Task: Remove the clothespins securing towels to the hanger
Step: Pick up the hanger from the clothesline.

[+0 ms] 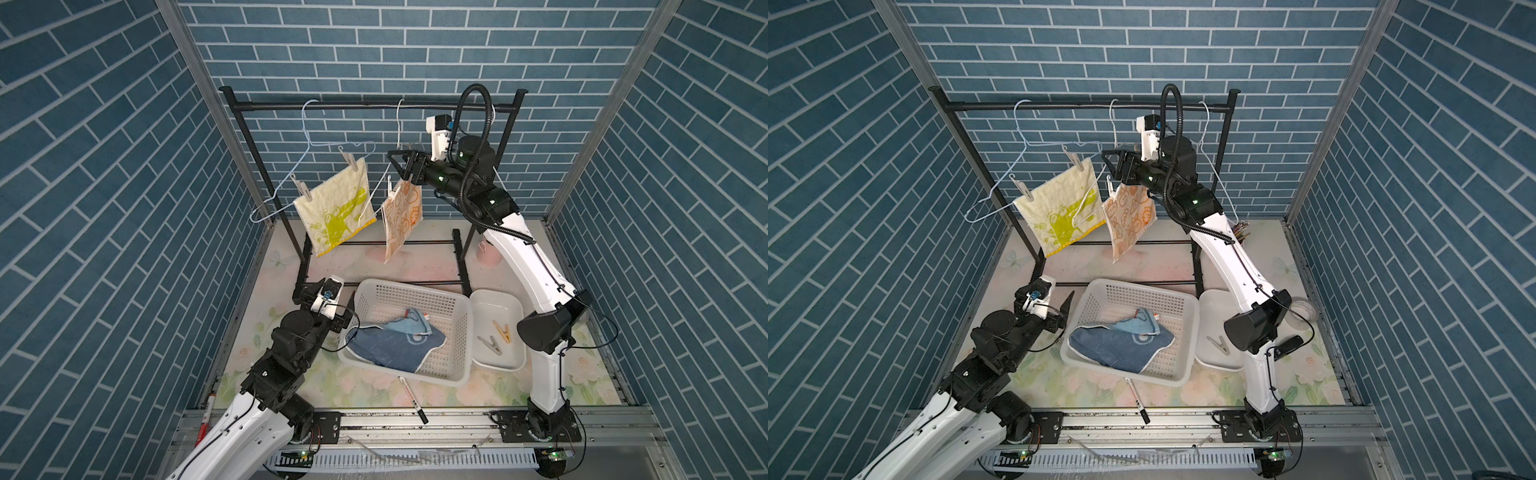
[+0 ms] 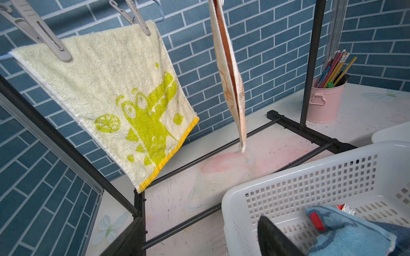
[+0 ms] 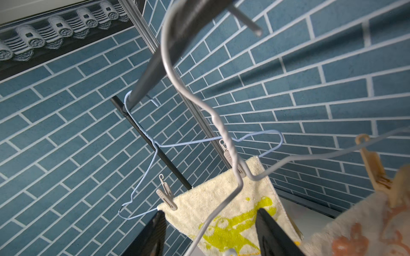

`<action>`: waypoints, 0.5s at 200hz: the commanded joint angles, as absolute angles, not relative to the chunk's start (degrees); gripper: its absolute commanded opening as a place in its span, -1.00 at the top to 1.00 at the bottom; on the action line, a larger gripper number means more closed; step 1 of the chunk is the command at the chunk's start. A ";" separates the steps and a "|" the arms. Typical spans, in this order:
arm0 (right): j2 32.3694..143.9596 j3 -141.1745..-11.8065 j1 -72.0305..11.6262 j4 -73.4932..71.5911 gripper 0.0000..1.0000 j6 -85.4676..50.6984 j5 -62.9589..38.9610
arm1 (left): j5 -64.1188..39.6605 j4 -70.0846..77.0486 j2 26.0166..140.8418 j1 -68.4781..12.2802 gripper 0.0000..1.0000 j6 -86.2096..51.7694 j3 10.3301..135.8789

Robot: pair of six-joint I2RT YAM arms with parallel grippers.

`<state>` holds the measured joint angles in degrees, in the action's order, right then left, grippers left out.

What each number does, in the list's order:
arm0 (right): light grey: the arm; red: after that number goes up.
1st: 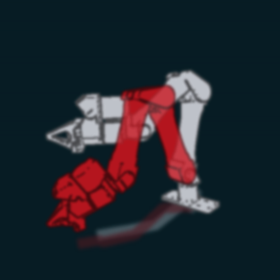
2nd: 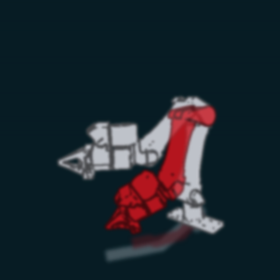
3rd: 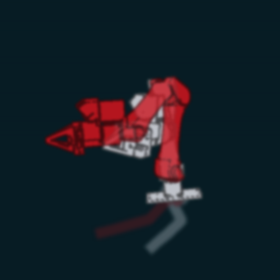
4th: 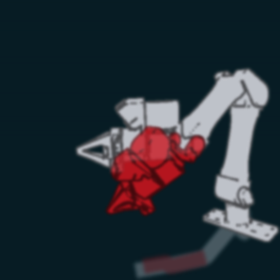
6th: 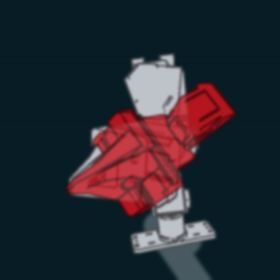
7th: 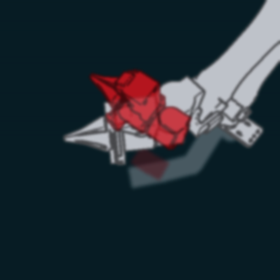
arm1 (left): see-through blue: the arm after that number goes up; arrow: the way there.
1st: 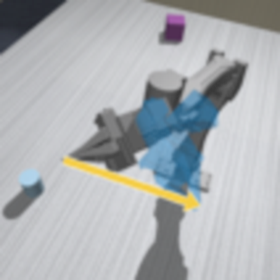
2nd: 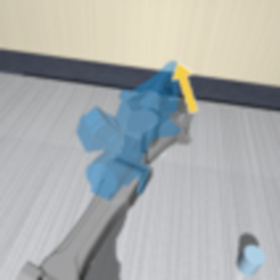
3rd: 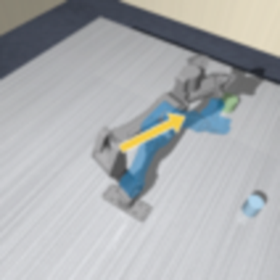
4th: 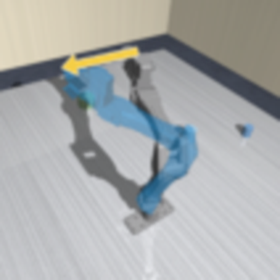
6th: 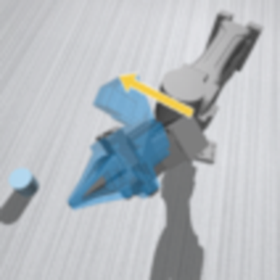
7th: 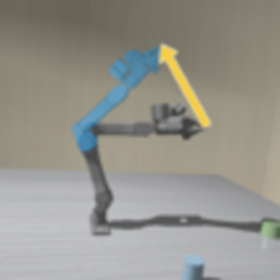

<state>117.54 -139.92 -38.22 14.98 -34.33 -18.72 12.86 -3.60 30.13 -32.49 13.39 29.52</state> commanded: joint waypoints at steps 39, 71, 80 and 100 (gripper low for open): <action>121.77 -144.73 -39.47 13.30 0.13 -37.53 -20.38 | 13.18 -3.86 30.32 -32.17 -0.62 13.80 28.77; 121.16 -144.58 -39.49 13.84 0.62 -36.62 -21.07 | 13.18 -3.93 30.45 -32.17 -0.62 13.84 28.82; 120.88 -144.58 -39.48 13.97 0.69 -36.13 -21.42 | 13.10 -3.97 30.45 -32.18 -0.62 13.81 28.91; 120.04 -144.59 -39.49 14.41 0.83 -34.98 -22.12 | 13.06 -3.95 30.17 -32.17 -0.62 13.91 28.87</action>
